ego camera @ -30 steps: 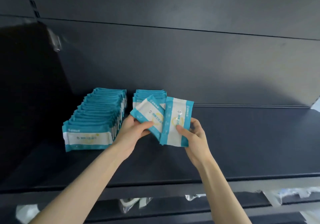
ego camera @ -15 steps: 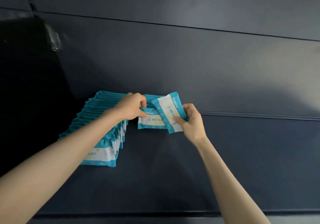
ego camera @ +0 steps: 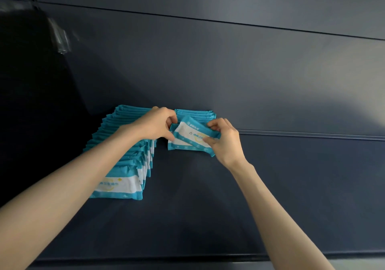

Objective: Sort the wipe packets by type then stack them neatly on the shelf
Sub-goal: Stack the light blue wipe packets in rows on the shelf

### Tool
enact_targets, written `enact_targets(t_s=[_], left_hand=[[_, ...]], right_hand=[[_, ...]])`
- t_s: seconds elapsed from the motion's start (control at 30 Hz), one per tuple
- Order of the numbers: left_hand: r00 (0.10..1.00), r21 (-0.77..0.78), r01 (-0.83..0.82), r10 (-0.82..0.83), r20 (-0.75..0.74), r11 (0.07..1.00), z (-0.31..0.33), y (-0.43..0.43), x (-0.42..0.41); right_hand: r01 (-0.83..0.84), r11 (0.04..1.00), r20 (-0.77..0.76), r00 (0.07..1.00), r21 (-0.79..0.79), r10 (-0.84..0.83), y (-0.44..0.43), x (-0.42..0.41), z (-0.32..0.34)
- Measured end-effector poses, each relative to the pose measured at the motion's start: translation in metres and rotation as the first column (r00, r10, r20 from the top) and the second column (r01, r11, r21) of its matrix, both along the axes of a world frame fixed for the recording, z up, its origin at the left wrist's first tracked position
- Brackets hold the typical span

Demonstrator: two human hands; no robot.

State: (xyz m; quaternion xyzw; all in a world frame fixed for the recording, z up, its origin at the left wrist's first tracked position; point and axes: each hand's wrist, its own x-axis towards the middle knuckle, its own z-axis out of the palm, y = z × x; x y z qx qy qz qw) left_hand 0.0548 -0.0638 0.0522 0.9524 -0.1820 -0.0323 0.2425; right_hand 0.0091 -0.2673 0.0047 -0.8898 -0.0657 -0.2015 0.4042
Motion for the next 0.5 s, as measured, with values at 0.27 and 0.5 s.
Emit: enact_targets(t_s=[0.27, 0.5], left_hand=[[0.993, 0.011, 0.003, -0.004, 0.119, 1.0, -0.009, 0.0, -0.005], [0.92, 0.26, -0.008, -0.095, 0.381, 0.965, -0.011, -0.001, -0.011]], right_hand=[[0.168, 0.876, 0.241, 0.969, -0.453, -0.061, 0.019, 0.007, -0.017], [0.086, 0.856, 0.02, 0.996, -0.509, -0.089, 0.005, -0.003, -0.023]])
